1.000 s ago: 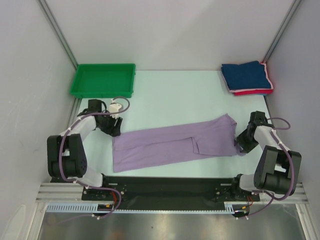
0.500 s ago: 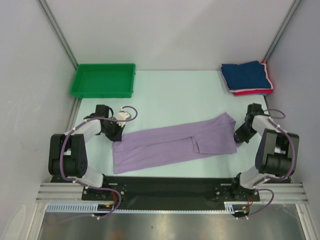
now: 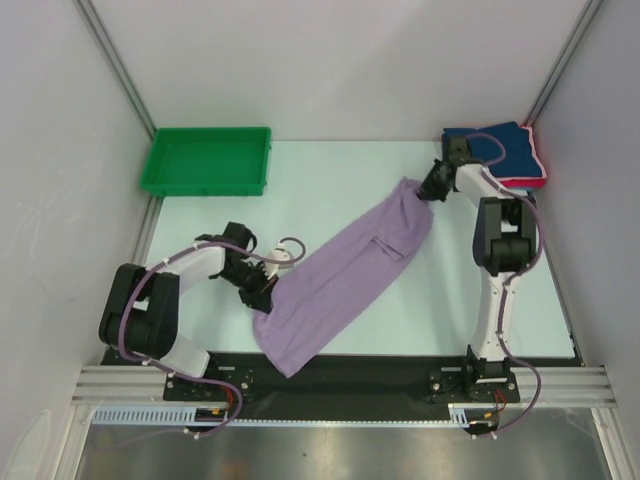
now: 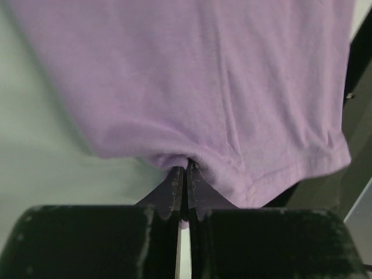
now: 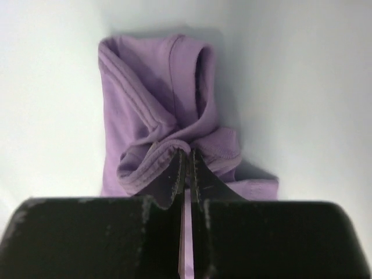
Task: Fold and stack the t-shirts
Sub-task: Fold the tshirt
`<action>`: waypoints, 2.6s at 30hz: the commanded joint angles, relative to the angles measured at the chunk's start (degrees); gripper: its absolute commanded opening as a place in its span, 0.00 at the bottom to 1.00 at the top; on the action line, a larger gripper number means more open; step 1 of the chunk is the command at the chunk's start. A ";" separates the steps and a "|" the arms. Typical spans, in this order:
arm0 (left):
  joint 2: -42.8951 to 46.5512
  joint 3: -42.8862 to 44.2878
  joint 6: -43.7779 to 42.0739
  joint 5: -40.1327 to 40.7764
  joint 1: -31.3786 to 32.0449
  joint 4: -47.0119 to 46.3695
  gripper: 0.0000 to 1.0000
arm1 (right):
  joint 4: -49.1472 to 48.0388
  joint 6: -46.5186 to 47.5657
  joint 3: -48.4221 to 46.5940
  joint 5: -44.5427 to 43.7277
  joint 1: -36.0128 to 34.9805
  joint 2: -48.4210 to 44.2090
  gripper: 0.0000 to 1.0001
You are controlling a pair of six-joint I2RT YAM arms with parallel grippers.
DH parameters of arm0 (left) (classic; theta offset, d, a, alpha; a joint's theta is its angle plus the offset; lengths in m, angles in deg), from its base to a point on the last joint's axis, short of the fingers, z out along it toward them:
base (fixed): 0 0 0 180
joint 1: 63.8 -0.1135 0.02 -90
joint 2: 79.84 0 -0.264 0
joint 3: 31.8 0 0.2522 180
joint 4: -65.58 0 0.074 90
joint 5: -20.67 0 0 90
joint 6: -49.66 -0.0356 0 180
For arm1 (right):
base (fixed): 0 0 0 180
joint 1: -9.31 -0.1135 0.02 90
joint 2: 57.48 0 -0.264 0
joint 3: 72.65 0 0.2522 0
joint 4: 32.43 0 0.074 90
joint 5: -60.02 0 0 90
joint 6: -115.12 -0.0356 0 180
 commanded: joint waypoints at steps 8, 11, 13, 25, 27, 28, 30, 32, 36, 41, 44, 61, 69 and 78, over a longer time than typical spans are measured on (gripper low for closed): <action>-9.50 7.67 6.75 -7.01 21.07 -7.25 0.11 | 16.35 -0.97 -53.70 -3.26 -3.47 31.22 0.00; -10.73 9.60 6.93 -10.69 24.78 -7.86 0.13 | 13.84 -1.93 -53.13 -6.78 -2.15 29.07 0.00; -11.43 11.09 7.63 -12.62 25.41 -7.86 0.16 | 11.81 -2.20 -48.92 -11.17 -0.75 26.95 0.00; -11.53 13.03 4.57 -13.25 27.96 -3.14 0.60 | 9.69 7.46 -51.19 -9.51 0.58 22.39 0.53; -9.60 12.77 2.37 -12.64 27.43 -1.19 0.64 | 10.65 8.34 -48.39 -10.03 0.58 20.27 0.57; -7.15 12.42 1.49 -10.98 27.17 0.82 0.67 | 11.09 8.52 -46.98 -10.39 0.58 17.65 0.57; -4.68 12.07 -0.27 -8.87 26.38 2.94 0.68 | 12.07 8.52 -43.55 -11.00 0.75 14.39 0.57; -0.65 11.10 -2.99 -5.96 24.72 5.14 0.69 | 11.46 8.00 -35.56 -11.97 0.75 9.14 0.57; 3.85 8.56 -7.30 2.03 23.92 5.59 0.69 | 7.06 6.42 -20.79 -12.16 0.84 2.78 0.56; 5.27 5.21 -6.26 11.53 25.49 -2.94 0.63 | 4.42 3.87 -13.65 -5.92 0.84 3.65 0.47; 5.09 5.65 -5.47 9.53 26.37 -2.42 0.64 | 4.50 3.34 -15.31 -4.06 0.93 6.98 0.45; 9.40 6.26 -4.41 12.85 32.61 1.28 0.70 | 9.70 -1.92 -52.28 5.07 0.93 32.20 0.00; 2.90 12.76 -1.33 13.21 35.96 -3.29 0.70 | 1.95 -6.78 -54.60 4.64 0.13 32.04 0.14; 1.84 9.01 -5.90 16.72 41.14 -4.60 0.72 | 4.33 -0.54 -34.94 -2.30 3.74 12.89 0.56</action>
